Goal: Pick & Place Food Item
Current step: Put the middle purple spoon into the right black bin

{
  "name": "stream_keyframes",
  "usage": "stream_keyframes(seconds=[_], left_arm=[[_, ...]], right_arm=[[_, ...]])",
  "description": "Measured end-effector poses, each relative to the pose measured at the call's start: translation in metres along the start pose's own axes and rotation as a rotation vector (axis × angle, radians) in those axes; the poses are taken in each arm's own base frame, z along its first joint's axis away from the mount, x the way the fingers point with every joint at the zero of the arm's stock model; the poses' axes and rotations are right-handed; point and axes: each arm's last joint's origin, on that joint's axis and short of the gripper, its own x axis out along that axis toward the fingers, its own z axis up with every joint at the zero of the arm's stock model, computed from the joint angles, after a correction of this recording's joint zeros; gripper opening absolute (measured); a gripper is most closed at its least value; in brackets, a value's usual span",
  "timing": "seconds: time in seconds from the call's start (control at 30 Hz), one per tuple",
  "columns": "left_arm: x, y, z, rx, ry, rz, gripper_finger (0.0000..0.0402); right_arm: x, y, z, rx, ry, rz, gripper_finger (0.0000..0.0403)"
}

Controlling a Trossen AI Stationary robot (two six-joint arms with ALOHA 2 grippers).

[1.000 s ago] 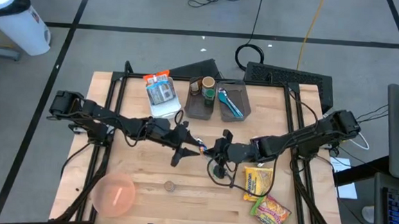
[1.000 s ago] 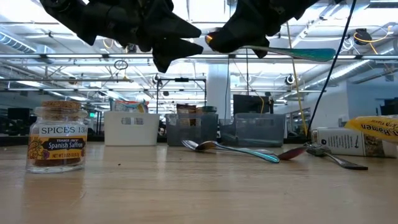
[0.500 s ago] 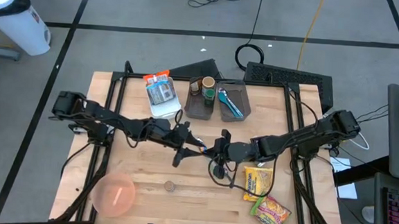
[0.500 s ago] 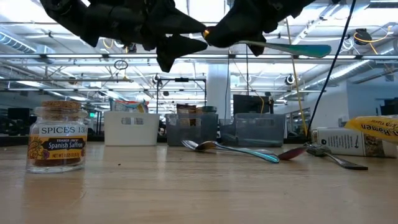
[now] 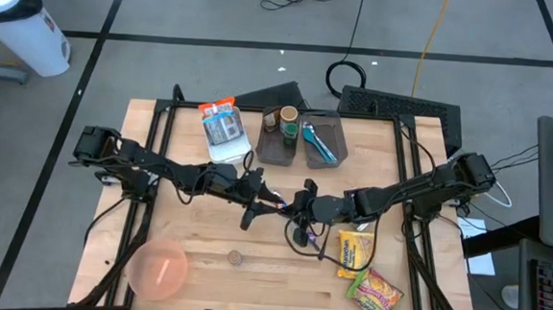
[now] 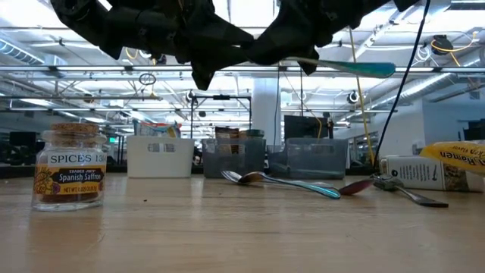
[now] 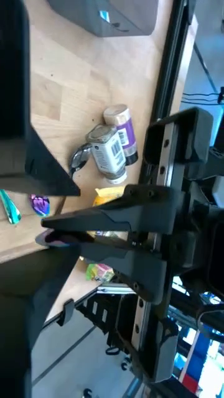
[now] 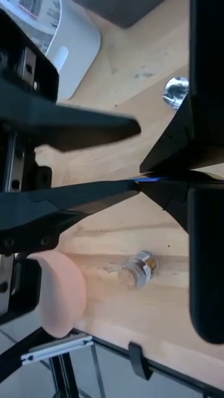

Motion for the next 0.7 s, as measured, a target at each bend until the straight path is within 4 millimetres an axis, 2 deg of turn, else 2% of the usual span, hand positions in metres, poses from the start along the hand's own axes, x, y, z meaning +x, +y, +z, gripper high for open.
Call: stream_keyframes(seconds=[0.17, 0.3, 0.7], left_arm=[[-0.0001, -0.0007, 0.0000, 0.000, 0.003, -0.007, 0.0057], [-0.0002, -0.0008, -0.0005, 0.006, 0.009, -0.013, 0.0014], [-0.0001, -0.0002, -0.0020, 0.026, 0.027, -0.005, 0.0007]], right_arm=[[0.0003, -0.0003, 0.0003, 0.000, -0.005, -0.002, 0.0004], [0.0003, -0.0005, 0.0000, 0.002, -0.003, -0.003, 0.0004], [0.0004, -0.0004, 0.0000, 0.003, -0.004, -0.003, 0.0004]])
